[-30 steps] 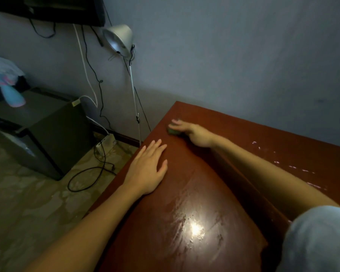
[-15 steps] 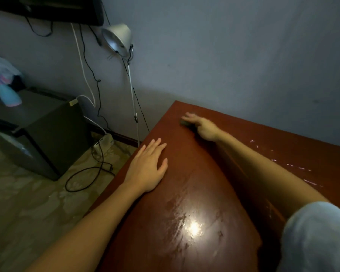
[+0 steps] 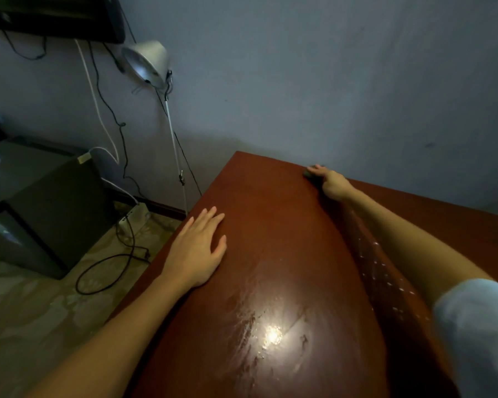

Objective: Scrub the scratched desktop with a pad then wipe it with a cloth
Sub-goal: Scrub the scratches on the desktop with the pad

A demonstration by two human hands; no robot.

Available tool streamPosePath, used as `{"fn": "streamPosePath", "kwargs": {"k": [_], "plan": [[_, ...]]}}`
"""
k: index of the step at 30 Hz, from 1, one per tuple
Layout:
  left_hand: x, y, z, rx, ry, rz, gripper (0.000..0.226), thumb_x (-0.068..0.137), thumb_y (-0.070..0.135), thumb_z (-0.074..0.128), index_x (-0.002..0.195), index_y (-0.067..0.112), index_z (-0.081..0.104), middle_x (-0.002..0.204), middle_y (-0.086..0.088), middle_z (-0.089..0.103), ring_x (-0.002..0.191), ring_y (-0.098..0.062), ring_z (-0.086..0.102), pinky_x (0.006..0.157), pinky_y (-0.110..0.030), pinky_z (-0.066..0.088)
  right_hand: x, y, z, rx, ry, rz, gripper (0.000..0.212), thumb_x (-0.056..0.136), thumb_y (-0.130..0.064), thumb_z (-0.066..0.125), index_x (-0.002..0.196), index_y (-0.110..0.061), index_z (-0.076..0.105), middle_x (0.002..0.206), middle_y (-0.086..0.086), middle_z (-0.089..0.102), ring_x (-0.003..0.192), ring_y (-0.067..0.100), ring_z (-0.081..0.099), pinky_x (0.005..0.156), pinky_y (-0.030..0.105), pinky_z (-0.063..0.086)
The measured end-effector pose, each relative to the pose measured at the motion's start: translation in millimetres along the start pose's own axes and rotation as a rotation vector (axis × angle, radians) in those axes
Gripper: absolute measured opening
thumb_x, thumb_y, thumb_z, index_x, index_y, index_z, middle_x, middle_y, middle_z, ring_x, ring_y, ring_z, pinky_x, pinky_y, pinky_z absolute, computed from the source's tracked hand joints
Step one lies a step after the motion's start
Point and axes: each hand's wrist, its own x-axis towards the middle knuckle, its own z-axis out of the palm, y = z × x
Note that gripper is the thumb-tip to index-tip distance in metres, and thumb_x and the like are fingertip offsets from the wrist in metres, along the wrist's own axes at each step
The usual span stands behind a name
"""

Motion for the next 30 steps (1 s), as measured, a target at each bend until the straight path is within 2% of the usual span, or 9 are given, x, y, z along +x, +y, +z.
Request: {"fn": "streamPosePath", "kwargs": {"k": [5, 8, 10, 12, 17, 20, 26, 28, 30], "plan": [[-0.2, -0.7, -0.2, -0.001, -0.013, 0.003, 0.052, 0.101, 0.042, 0.032, 0.15, 0.027, 0.025, 0.159, 0.008, 0.014, 0.146, -0.005, 0.007, 0.115, -0.022, -0.001, -27.1, -66.3, 35.7, -0.012, -0.062, -0.305, 0.082, 0.076, 0.019, 0.032, 0.145, -0.024, 0.038, 0.157, 0.002, 0.02, 0.146, 0.018, 0.015, 0.117, 0.029, 0.015], [0.3, -1.3, 0.9, -0.007, -0.006, 0.011, 0.052, 0.101, 0.041, 0.033, 0.15, 0.027, 0.026, 0.159, 0.008, 0.015, 0.146, -0.006, 0.008, 0.115, -0.021, -0.001, -67.0, -54.5, 41.8, 0.0, -0.068, -0.454, 0.085, 0.074, 0.021, 0.031, 0.144, -0.027, 0.04, 0.155, -0.005, 0.023, 0.142, 0.008, 0.016, 0.115, 0.024, 0.014], [0.6, -1.9, 1.7, -0.008, -0.001, 0.013, 0.052, 0.101, 0.041, 0.033, 0.15, 0.027, 0.026, 0.159, 0.008, 0.015, 0.146, -0.006, 0.007, 0.114, -0.021, -0.001, -76.5, -23.2, 26.3, 0.011, -0.039, -0.376, 0.088, 0.072, 0.023, 0.029, 0.143, -0.027, 0.042, 0.154, -0.005, 0.023, 0.142, 0.008, 0.014, 0.118, 0.027, 0.012], [0.3, -2.2, 2.1, 0.003, 0.001, 0.012, 0.052, 0.101, 0.041, 0.033, 0.15, 0.027, 0.025, 0.159, 0.008, 0.013, 0.146, -0.006, 0.007, 0.114, -0.02, -0.002, -67.3, 12.7, 3.1, 0.007, -0.006, -0.181, 0.087, 0.071, 0.024, 0.028, 0.141, -0.024, 0.044, 0.155, -0.001, 0.024, 0.145, 0.016, 0.016, 0.118, 0.031, 0.01], [0.8, -1.9, 1.6, 0.006, 0.011, 0.007, 0.053, 0.1, 0.042, 0.032, 0.15, 0.027, 0.025, 0.159, 0.008, 0.014, 0.146, -0.006, 0.007, 0.114, -0.02, -0.002, -13.1, 38.1, -16.9, 0.034, 0.013, 0.141, 0.077, 0.078, 0.023, 0.028, 0.14, -0.019, 0.046, 0.157, 0.006, 0.022, 0.145, 0.025, 0.019, 0.115, 0.032, 0.022], [0.7, -1.2, 1.6, 0.003, 0.007, 0.003, 0.053, 0.1, 0.042, 0.033, 0.15, 0.027, 0.025, 0.159, 0.008, 0.015, 0.146, -0.005, 0.008, 0.115, -0.021, 0.0, 3.3, 1.2, -0.9, 0.037, -0.004, 0.072, 0.076, 0.079, 0.021, 0.03, 0.143, -0.018, 0.042, 0.158, 0.006, 0.018, 0.146, 0.024, 0.015, 0.116, 0.031, 0.018], [0.7, -2.9, 1.9, -0.007, -0.001, 0.016, 0.052, 0.1, 0.041, 0.034, 0.15, 0.027, 0.027, 0.159, 0.008, 0.016, 0.146, -0.006, 0.008, 0.116, -0.022, 0.001, -60.4, -45.3, 24.4, 0.011, -0.127, -0.359, 0.084, 0.075, 0.023, 0.026, 0.146, -0.023, 0.036, 0.157, 0.002, 0.018, 0.145, 0.015, 0.012, 0.116, 0.028, 0.013], [1.0, -2.7, 2.4, -0.002, 0.002, 0.017, 0.052, 0.1, 0.041, 0.034, 0.15, 0.026, 0.027, 0.159, 0.007, 0.016, 0.146, -0.006, 0.009, 0.116, -0.022, 0.001, -81.3, -22.0, 15.6, 0.0, -0.099, -0.329, 0.084, 0.078, 0.023, 0.026, 0.145, -0.027, 0.037, 0.157, -0.002, 0.019, 0.145, 0.013, 0.012, 0.118, 0.029, 0.012], [1.3, -2.7, 2.8, -0.001, 0.008, 0.015, 0.053, 0.1, 0.041, 0.034, 0.15, 0.026, 0.027, 0.159, 0.007, 0.017, 0.146, -0.007, 0.009, 0.116, -0.023, 0.002, -89.8, 6.1, 0.1, -0.05, -0.04, -0.177, 0.083, 0.079, 0.022, 0.027, 0.146, -0.028, 0.036, 0.157, -0.001, 0.018, 0.146, 0.016, 0.014, 0.118, 0.033, 0.012]]}}
